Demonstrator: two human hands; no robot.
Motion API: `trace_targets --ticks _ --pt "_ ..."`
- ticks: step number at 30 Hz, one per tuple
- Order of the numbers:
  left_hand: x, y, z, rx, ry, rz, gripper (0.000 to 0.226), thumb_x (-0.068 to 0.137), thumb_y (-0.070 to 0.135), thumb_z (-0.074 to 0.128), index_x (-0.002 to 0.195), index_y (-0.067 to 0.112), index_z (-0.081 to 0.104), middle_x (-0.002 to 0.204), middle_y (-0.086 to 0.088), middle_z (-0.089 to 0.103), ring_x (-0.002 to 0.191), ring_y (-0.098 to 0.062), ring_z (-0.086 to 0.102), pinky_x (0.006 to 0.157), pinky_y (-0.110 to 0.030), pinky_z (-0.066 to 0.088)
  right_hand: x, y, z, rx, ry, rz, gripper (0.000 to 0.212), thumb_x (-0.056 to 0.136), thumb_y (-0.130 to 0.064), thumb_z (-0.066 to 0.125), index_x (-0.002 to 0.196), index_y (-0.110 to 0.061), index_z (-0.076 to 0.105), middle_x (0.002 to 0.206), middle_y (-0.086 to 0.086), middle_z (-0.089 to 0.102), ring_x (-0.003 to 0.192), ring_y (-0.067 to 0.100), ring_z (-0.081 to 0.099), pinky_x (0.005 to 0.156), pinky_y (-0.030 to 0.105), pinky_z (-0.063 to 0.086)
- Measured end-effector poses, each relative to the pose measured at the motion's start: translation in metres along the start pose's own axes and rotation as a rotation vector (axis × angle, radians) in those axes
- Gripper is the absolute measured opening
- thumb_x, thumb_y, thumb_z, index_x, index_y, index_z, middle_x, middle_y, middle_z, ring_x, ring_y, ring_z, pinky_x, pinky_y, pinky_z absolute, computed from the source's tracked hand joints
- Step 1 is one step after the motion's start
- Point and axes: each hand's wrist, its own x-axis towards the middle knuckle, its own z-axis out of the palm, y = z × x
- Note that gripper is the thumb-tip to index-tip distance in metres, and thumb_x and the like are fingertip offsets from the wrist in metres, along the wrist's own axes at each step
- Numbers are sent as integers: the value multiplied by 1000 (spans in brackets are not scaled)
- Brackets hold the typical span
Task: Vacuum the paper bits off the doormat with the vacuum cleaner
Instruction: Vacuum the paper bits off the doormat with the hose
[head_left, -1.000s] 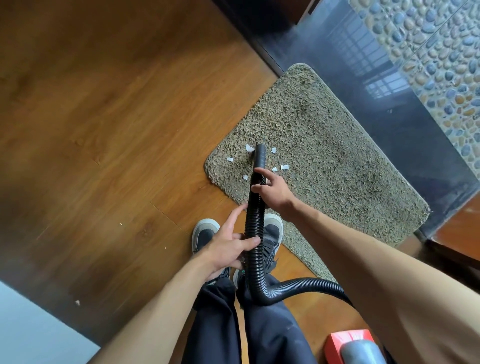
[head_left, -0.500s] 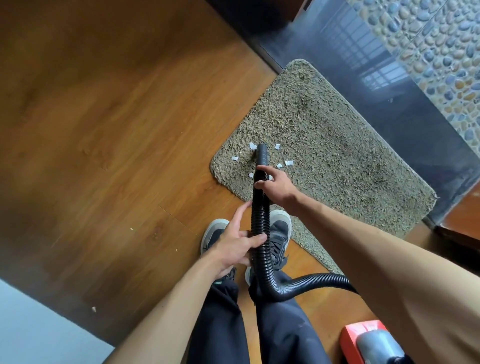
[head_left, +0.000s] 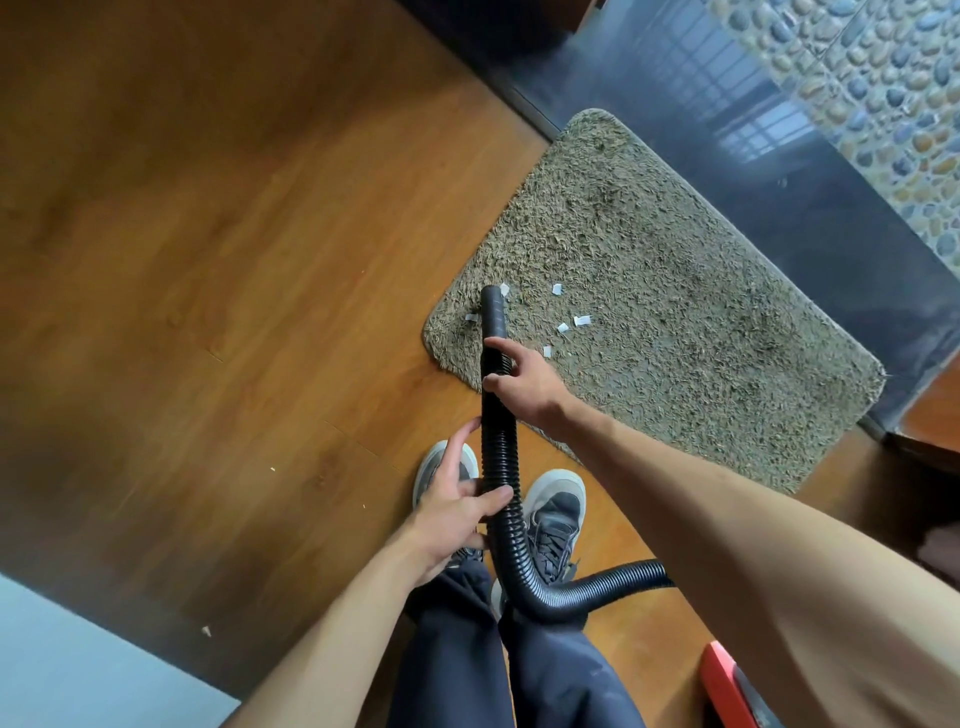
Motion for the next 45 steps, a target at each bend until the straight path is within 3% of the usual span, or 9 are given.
trace_targets --ticks 6,9,14,22,27,45 --pt "6 3 8 45 -23 -1 77 94 2 62 133 61 33 82 -4 73 85 -21 70 77 -51 59 0 8 -11 64 25 36 63 82 -12 57 143 -22 44 118 15 64 91 23 68 85 40 58" --pt "11 7 17 82 -36 2 76 93 3 63 128 63 34 90 -9 73 86 -22 72 74 -51 60 0 11 -21 39 35 38 64 79 -16 57 142 -23 46 119 15 64 98 26 67 89 44 57" --pt "15 8 20 110 -33 10 79 93 4 64 137 60 30 92 -11 73 89 -24 72 75 -53 60 2 12 -27 48 11 42 62 84 -11 57 144 -18 43 119 16 63 99 28 66 91 48 55" --pt "8 3 9 45 -2 17 79 93 1 62 135 61 32 88 -7 74 91 -26 70 84 -63 54 1 4 -11 -4 6 5 66 78 -19 58 142 -22 45 117 15 64 96 27 67 88 47 56" --pt "6 0 6 23 4 24 79 94 0 61 137 59 31 81 -5 72 88 -24 69 84 -61 55 2 2 -6 -12 -15 -5 64 82 -15 57 144 -21 43 119 15 62 97 26 66 88 45 57" --pt "9 1 10 92 -12 10 77 94 2 62 136 60 31 93 -11 71 92 -25 69 84 -61 55 -3 11 -8 49 60 32 68 72 -25 56 139 -27 47 114 12 66 92 24 68 87 45 57"
